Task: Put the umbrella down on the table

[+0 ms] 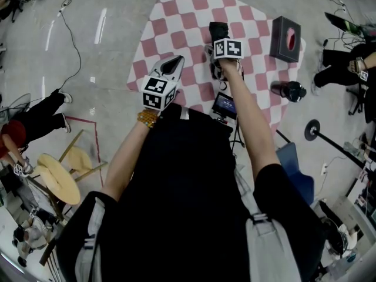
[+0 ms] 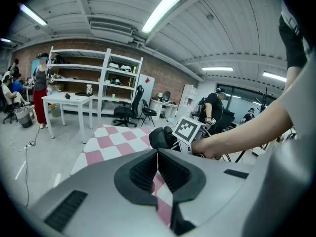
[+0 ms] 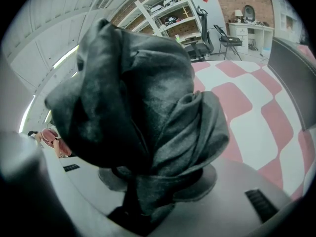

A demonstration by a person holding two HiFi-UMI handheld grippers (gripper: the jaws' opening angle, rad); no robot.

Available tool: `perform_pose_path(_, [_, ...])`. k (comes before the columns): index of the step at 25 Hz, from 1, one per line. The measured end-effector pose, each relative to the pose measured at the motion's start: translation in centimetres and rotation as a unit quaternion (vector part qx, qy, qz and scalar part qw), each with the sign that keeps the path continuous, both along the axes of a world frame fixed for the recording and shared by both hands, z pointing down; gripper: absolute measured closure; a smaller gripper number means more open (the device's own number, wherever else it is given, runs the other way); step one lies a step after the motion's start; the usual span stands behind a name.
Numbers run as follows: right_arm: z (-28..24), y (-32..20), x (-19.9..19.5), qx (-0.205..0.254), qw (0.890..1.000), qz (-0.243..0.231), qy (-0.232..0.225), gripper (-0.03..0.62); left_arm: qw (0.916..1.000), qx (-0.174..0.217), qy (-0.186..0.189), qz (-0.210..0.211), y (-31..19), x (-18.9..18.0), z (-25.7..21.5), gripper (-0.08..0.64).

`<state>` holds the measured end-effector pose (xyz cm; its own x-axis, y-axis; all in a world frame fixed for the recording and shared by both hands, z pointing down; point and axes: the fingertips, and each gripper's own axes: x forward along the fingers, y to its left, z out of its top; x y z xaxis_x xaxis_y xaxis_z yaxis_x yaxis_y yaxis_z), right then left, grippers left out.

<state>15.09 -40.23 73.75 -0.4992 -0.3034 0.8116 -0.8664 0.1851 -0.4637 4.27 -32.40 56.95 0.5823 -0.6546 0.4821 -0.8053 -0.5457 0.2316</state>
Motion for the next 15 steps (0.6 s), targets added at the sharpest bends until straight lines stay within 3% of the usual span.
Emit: perform_pose_path(15, [1.4, -0.2, -0.2, -0.018, 1.000, 0.009, 0.014, 0.402, 0.9999, -0.008, 0.002, -0.006, -0.2, -0.5, 0.6, 0.545])
